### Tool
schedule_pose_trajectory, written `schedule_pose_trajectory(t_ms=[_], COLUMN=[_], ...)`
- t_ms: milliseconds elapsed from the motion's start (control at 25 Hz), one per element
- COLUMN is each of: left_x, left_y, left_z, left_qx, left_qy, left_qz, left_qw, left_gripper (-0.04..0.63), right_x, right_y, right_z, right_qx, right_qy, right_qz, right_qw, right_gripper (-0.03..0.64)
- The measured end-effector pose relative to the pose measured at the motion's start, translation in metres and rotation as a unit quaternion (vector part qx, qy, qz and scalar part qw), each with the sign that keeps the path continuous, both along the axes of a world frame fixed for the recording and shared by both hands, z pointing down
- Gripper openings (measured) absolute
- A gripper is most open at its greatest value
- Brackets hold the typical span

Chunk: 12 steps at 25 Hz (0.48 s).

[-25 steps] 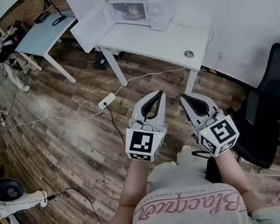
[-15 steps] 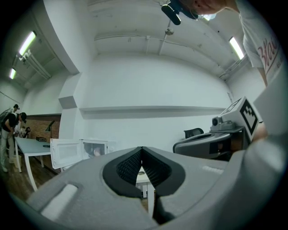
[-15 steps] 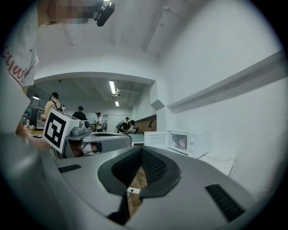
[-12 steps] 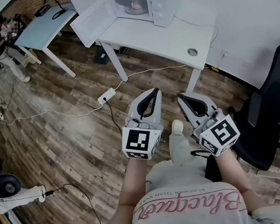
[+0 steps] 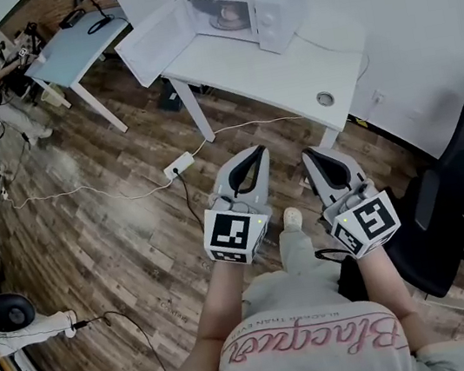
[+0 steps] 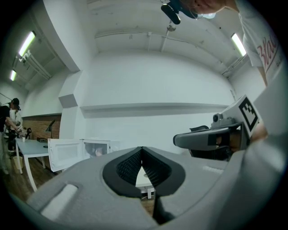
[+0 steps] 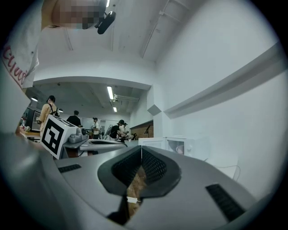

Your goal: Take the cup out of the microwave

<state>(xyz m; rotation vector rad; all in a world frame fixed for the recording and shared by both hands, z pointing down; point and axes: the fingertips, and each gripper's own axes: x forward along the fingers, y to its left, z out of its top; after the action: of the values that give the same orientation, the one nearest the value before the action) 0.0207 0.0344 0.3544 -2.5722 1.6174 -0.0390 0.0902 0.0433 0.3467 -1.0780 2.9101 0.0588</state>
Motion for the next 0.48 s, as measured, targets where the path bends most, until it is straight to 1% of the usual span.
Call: schedule_pose_trajectory(t_ms=[480], left_x=[-0.011], left_y=[-0.086], left_z=[-0.012], left_qx=[0.008], left_qy=[-0.004], left_qz=[-0.013], left_qw=[0.9999], left_gripper=[0.005], right_x=[-0.021], right_y=[-0.089], right_z=[-0.003], right_qx=[-0.002], right_qy=[0.019], right_qz=[-0.025], right_qw=[1.000], right_gripper=[0.012])
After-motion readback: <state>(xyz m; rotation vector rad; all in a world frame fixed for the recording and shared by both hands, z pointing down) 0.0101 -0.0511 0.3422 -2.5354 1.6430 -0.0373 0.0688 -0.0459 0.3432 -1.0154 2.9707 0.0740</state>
